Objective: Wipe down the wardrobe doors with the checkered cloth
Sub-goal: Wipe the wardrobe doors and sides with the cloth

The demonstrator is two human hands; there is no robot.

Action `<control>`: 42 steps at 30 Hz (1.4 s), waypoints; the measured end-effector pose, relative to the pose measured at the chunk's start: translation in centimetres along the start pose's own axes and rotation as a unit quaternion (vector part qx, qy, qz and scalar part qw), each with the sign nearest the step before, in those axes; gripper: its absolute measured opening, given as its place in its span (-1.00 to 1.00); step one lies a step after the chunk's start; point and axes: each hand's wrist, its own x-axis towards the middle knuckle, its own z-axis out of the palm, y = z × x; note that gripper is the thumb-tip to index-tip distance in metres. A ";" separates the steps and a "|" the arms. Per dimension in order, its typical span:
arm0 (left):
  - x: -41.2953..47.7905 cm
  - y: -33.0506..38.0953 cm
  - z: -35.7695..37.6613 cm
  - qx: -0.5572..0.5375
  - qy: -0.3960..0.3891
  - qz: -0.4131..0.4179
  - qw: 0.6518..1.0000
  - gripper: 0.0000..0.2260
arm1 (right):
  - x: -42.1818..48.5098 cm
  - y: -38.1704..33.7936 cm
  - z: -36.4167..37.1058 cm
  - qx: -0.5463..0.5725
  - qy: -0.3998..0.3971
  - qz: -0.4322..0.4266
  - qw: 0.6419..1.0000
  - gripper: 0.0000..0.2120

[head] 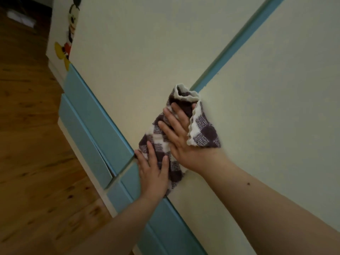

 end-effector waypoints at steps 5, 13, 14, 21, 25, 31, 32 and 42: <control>-0.3 -1.8 2.9 0.011 0.074 0.026 0.997 -0.45 | -1.3 -1.2 0.0 -0.034 -0.008 0.019 0.999 -0.48; -4.9 -3.4 7.6 -0.007 0.124 0.087 0.988 -0.21 | -9.0 -1.6 -0.7 -0.067 0.041 0.047 0.996 -0.48; -5.5 -3.5 8.1 -0.008 0.123 0.088 0.988 -0.21 | -9.9 -1.7 -0.9 -0.073 0.043 0.049 0.995 -0.48; -10.2 -3.8 11.3 0.042 0.116 0.144 0.982 -0.24 | -17.7 -2.1 -2.4 -0.098 0.059 0.084 0.990 -0.49; -13.9 -4.6 14.4 0.046 0.114 0.184 0.975 -0.34 | -22.2 -2.4 -3.4 -0.101 0.056 0.088 0.989 -0.48; -19.9 -5.7 18.9 0.011 0.089 0.201 0.975 -0.45 | -28.5 -2.8 -4.6 -0.110 0.004 0.091 0.990 -0.45; -20.5 -5.7 19.5 0.011 0.088 0.205 0.975 -0.44 | -29.2 -2.7 -4.8 -0.110 0.001 0.090 0.990 -0.45; -25.2 -5.5 22.8 0.064 0.072 0.240 0.966 -0.39 | -35.7 -2.3 -7.7 -0.147 -0.023 0.101 0.984 -0.44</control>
